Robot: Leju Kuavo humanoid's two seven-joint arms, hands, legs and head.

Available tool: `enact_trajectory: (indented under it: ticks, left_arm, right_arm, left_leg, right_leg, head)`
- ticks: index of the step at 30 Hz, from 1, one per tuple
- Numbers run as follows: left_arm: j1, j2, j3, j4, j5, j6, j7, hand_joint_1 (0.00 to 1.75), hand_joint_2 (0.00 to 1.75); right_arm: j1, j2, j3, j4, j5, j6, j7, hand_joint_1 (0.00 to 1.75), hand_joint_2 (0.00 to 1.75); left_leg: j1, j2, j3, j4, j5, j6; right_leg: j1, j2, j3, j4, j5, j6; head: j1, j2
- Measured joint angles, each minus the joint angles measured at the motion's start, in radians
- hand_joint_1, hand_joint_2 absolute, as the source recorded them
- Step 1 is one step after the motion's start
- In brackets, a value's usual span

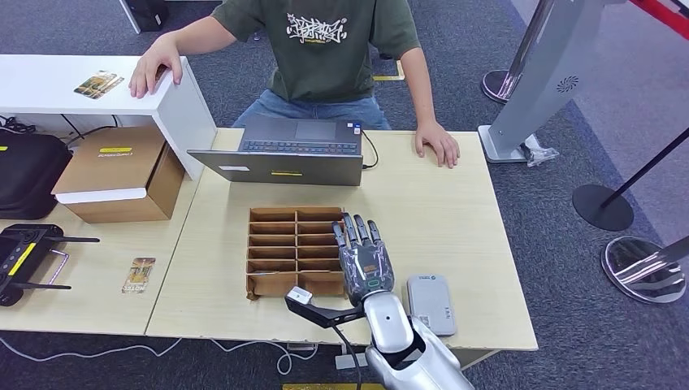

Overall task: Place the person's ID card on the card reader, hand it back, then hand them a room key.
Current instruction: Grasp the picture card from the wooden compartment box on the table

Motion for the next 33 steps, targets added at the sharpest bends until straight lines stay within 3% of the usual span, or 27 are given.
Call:
enact_trajectory:
  ticks: [19,33]
  left_arm:
    - [0.000,0.000,0.000,0.000,0.000,0.005,0.001,0.00,0.00]
    - [0.000,-0.003,0.000,0.000,0.000,0.007,0.001,0.00,0.00]
  right_arm:
    - [0.063,-0.003,0.000,-0.100,-0.004,0.033,0.012,0.00,1.75]
    - [0.077,0.029,0.020,-0.085,-0.014,0.036,0.025,0.00,1.75]
  left_leg:
    - [0.000,0.000,0.000,0.000,0.000,0.000]
    - [0.000,0.000,0.000,0.000,0.000,0.000]
  right_leg:
    - [0.000,0.000,0.000,0.000,0.000,0.000]
    - [0.000,0.000,0.000,0.000,0.000,0.000]
  head:
    - [0.000,0.000]
    - [0.000,0.000]
